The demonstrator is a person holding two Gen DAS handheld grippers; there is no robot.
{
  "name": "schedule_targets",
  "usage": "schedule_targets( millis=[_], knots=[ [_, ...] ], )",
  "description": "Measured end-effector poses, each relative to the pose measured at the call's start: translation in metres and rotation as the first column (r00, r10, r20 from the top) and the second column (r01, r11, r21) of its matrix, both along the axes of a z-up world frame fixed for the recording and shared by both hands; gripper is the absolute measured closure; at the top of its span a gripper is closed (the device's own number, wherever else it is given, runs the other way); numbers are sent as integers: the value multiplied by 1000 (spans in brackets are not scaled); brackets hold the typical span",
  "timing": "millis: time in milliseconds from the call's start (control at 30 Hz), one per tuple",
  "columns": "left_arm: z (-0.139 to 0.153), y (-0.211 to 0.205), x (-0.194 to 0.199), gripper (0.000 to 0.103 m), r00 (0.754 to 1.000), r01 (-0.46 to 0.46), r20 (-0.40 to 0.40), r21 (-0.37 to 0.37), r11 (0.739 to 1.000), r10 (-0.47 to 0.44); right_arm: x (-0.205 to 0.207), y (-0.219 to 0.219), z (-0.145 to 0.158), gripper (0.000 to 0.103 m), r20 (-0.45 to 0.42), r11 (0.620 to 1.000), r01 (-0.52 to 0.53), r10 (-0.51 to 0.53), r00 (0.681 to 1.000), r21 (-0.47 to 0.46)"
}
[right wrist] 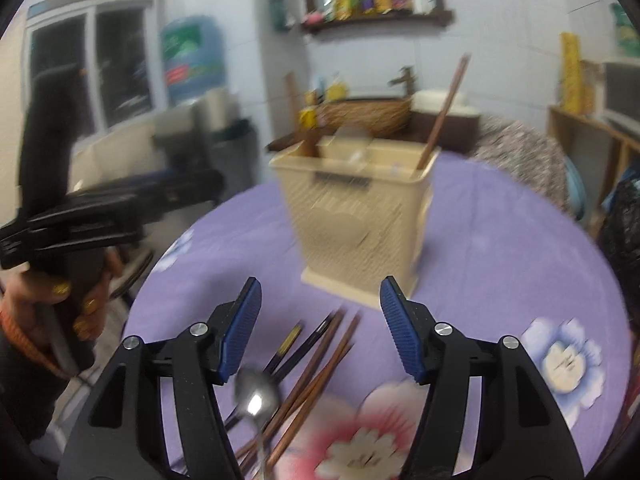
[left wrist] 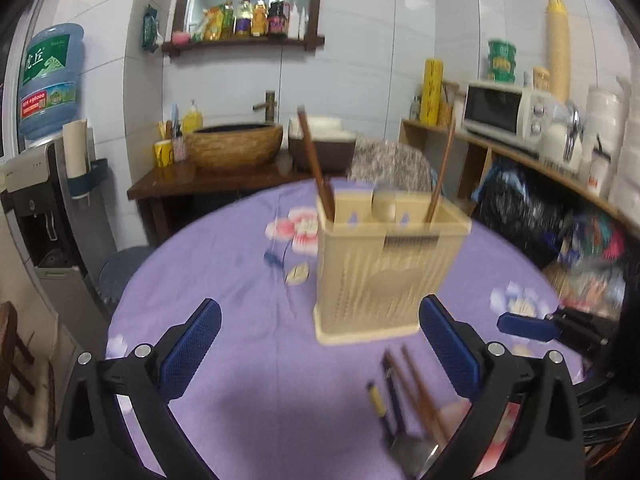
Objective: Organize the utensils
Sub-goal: 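Open both tools and withdraw them from the holder, then grasp a metal spoon with the right tool while the left tool grasps a yellow-banded black chopstick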
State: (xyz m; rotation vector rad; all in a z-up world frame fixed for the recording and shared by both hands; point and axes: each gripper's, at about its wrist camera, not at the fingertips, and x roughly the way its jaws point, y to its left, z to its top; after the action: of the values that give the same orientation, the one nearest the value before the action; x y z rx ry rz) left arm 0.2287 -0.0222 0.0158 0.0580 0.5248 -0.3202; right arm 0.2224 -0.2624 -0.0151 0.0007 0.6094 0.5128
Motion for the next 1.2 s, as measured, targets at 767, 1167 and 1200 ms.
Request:
schedule_targets(
  millis=[767,1167,1200],
  knots=[
    [-58,41,-44,5,988,-106,-108,44,993,110,-6,69,-69,54,-201,967,-199,166,966,-161],
    [-61,38,-44,5,987,-97,-121,48,994,102,-1,64,-73,65,-223,971,-190,156,962,-143],
    [-62,37,-44,5,987,-95,-123,47,994,100,-2,63,-71,65,-218,973,-186,154,964,-135]
  ],
)
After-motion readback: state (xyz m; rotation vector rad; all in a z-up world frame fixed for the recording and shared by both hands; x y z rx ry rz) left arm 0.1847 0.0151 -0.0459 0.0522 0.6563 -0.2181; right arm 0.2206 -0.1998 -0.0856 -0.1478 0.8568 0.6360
